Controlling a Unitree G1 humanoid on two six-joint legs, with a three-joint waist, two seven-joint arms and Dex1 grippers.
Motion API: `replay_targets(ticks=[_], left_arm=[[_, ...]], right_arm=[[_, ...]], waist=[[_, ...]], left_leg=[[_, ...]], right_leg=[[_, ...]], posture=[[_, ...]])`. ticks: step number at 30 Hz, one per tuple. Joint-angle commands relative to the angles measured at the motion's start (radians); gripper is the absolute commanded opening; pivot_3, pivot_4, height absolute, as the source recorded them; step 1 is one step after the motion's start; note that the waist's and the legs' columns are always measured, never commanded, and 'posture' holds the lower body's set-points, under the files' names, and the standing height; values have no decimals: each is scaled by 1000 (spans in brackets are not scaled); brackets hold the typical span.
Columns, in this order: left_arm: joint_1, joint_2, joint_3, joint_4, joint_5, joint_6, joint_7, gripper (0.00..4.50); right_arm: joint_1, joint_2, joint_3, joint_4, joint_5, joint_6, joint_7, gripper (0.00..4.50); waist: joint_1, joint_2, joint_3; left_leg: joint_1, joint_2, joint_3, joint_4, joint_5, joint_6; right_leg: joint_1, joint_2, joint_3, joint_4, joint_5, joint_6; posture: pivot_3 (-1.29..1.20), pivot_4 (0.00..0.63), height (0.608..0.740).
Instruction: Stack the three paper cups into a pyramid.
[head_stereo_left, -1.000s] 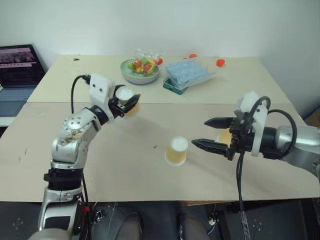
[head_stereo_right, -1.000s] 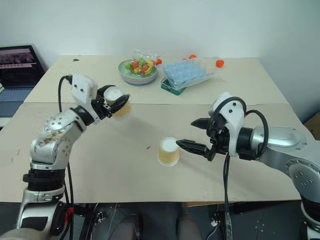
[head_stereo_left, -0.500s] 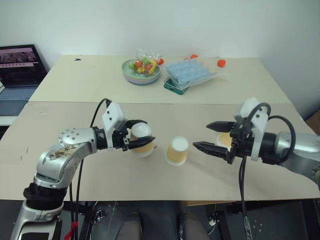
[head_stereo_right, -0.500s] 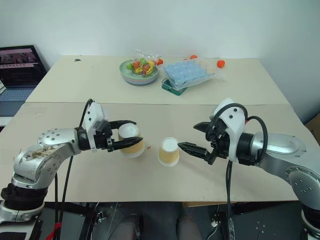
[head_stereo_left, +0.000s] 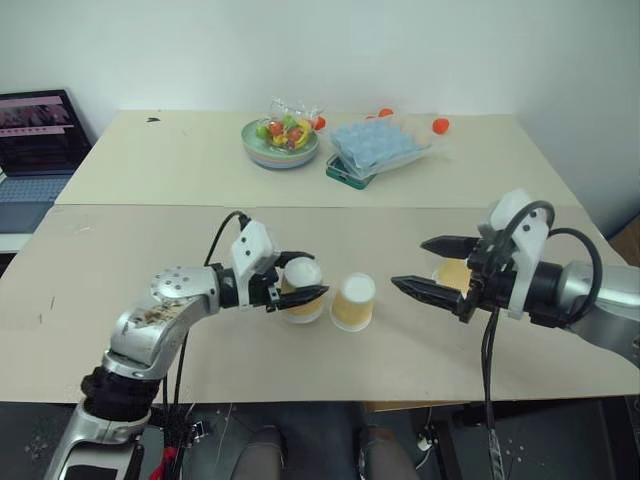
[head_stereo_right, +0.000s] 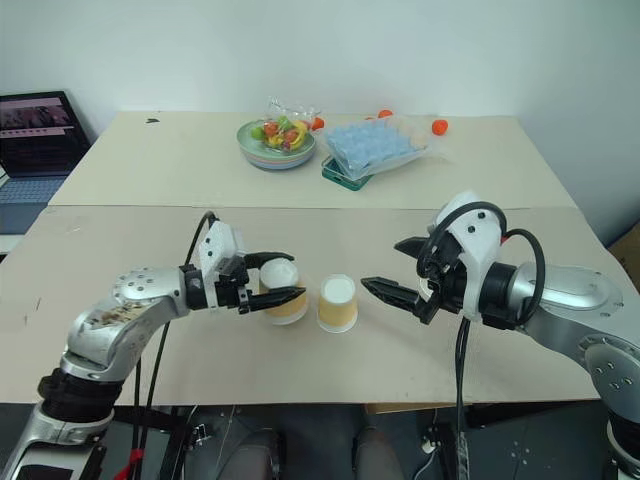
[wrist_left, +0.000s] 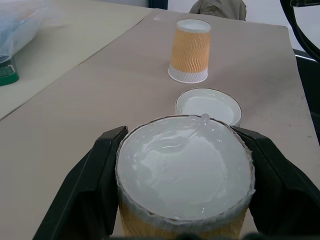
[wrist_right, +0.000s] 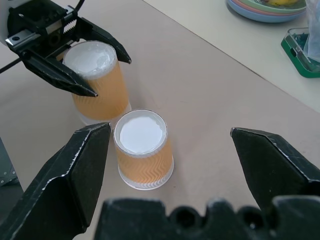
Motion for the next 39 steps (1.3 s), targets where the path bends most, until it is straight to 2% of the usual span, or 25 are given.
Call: replay_targets(ticks=[1, 17, 38, 39], left_arm=[[-19, -11, 3, 8, 20, -53, -6, 3231], [57, -48, -14, 67, 79, -135, -2, 3231], [39, -123, -40, 120, 123, -173, 13, 3231], [38, -126, -40, 119, 121, -171, 14, 3491]], right_arm=[[1, -11, -51, -26, 18, -16, -11, 4500], [-1, -31, -63, -29, 41, -8, -27, 4500], [-16, -61, -61, -29, 78, -13, -62, 4500], [-16, -62, -62, -29, 80, -13, -64, 4500]], waist=[[-1, 0, 0], [0, 0, 0], [1, 0, 0], [1, 0, 0]], left_leg=[[0, 0, 0, 0, 0, 0], [0, 0, 0, 0, 0, 0], [0, 0, 0, 0, 0, 0], [0, 0, 0, 0, 0, 0]], right_leg=[[0, 0, 0, 0, 0, 0], [0, 0, 0, 0, 0, 0], [0, 0, 0, 1, 0, 0], [0, 0, 0, 1, 0, 0]], posture=[[0, 150, 740], [0, 150, 740], [0, 150, 740], [0, 150, 740]])
